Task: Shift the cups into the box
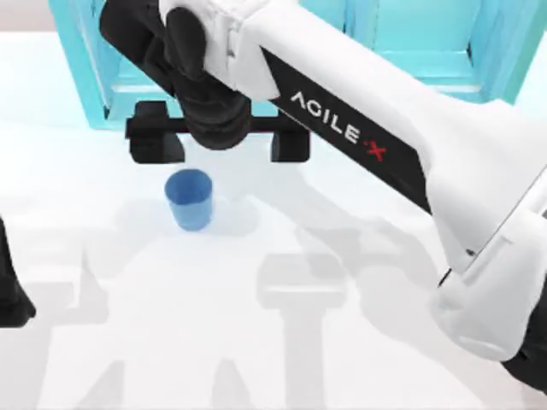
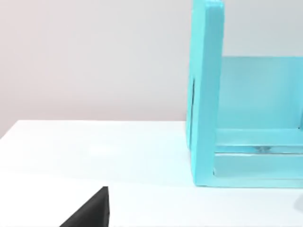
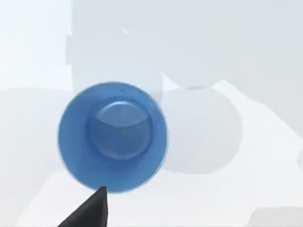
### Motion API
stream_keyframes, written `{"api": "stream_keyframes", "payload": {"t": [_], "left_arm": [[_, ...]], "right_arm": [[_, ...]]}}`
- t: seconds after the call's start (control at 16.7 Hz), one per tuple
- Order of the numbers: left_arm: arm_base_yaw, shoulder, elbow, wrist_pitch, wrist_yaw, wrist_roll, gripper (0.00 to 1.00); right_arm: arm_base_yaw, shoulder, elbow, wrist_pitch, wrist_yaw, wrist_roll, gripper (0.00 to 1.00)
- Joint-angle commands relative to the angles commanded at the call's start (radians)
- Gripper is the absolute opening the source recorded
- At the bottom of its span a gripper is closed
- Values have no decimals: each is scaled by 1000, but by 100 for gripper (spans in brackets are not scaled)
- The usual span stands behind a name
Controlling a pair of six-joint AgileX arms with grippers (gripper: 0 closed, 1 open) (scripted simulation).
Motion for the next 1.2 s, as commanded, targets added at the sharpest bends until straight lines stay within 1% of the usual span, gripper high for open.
{"api": "stream_keyframes", "payload": {"t": [0.18, 0.54, 1.02, 1.2], "left_arm": [[0, 0, 0, 0, 0, 0, 100], [0, 0, 0, 0, 0, 0, 100], [0, 0, 0, 0, 0, 0, 100], [0, 0, 0, 0, 0, 0, 100]], "right_arm": [[47, 46, 44, 5, 16, 47, 100], [43, 48, 30, 21, 13, 43, 100], [0, 99, -163, 280, 5, -1, 100], [-9, 110, -204, 335, 2, -10, 100]]}}
